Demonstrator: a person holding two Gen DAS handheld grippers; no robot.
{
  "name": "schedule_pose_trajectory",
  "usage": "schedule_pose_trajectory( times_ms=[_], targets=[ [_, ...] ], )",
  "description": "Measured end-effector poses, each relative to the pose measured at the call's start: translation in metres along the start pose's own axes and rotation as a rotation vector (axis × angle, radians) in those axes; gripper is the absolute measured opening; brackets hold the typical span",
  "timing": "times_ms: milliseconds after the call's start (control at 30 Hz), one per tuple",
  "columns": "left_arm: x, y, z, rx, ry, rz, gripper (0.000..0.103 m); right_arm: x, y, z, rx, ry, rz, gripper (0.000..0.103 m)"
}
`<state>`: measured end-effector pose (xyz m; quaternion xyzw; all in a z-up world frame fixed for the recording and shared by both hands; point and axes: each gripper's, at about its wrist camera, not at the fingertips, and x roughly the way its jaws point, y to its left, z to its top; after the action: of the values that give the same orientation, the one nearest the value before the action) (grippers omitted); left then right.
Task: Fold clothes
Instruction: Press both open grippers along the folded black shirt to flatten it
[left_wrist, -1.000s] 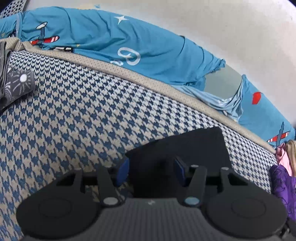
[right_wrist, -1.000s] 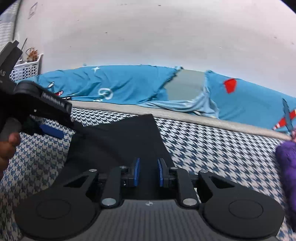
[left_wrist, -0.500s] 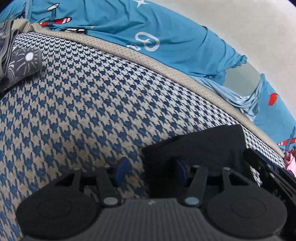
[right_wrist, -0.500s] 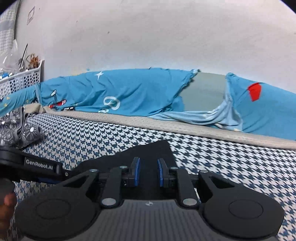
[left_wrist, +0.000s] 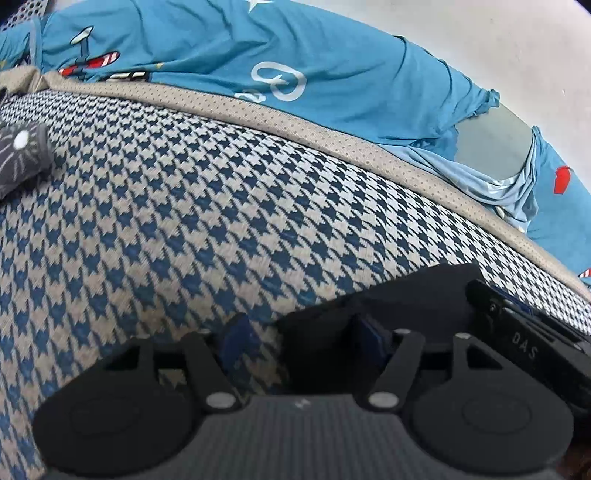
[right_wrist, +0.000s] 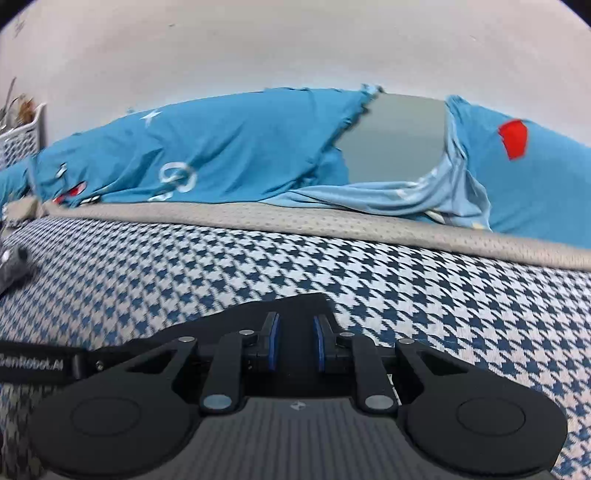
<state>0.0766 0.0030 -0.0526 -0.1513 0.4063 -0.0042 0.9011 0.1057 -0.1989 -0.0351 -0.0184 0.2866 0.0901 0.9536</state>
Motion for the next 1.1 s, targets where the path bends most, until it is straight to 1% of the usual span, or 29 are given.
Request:
schedule_pose_trajectory(
  times_ms=[100, 200, 333, 433, 600, 700, 800, 900, 1100],
  targets=[
    [0.002, 0.001, 0.003, -0.007, -0.004, -0.007, 0.066, 0.001, -0.002, 0.001, 0.017, 0.003, -0.010, 0.017],
    [0.002, 0.003, 0.006, -0.017, -0.001, -0.016, 0.066, -0.006, -0.001, 0.006, 0.027, 0.004, -0.013, 0.018],
    [-0.003, 0.007, 0.007, -0.031, 0.007, -0.021, 0.065, -0.023, 0.000, 0.011, 0.038, -0.004, 0.042, 0.019],
    [-0.010, 0.011, 0.007, -0.046, 0.014, -0.017, 0.064, -0.039, 0.008, 0.010, 0.006, -0.003, 0.096, 0.019],
    [-0.021, 0.016, 0.006, -0.032, 0.015, -0.008, 0.064, -0.064, 0.024, -0.005, -0.082, 0.016, 0.146, 0.019],
    [-0.025, 0.019, 0.004, -0.027, 0.017, -0.004, 0.064, -0.079, 0.032, -0.016, -0.106, 0.028, 0.181, 0.019],
    [-0.028, 0.018, 0.002, -0.007, 0.016, 0.000, 0.064, -0.092, 0.045, -0.028, -0.160, 0.037, 0.217, 0.019],
    [-0.027, 0.017, -0.001, 0.005, 0.025, 0.010, 0.064, -0.101, 0.056, -0.041, -0.181, 0.064, 0.246, 0.019],
    [-0.024, 0.019, -0.006, 0.022, 0.043, 0.019, 0.064, -0.107, 0.067, -0.064, -0.221, 0.116, 0.255, 0.018]
  ],
)
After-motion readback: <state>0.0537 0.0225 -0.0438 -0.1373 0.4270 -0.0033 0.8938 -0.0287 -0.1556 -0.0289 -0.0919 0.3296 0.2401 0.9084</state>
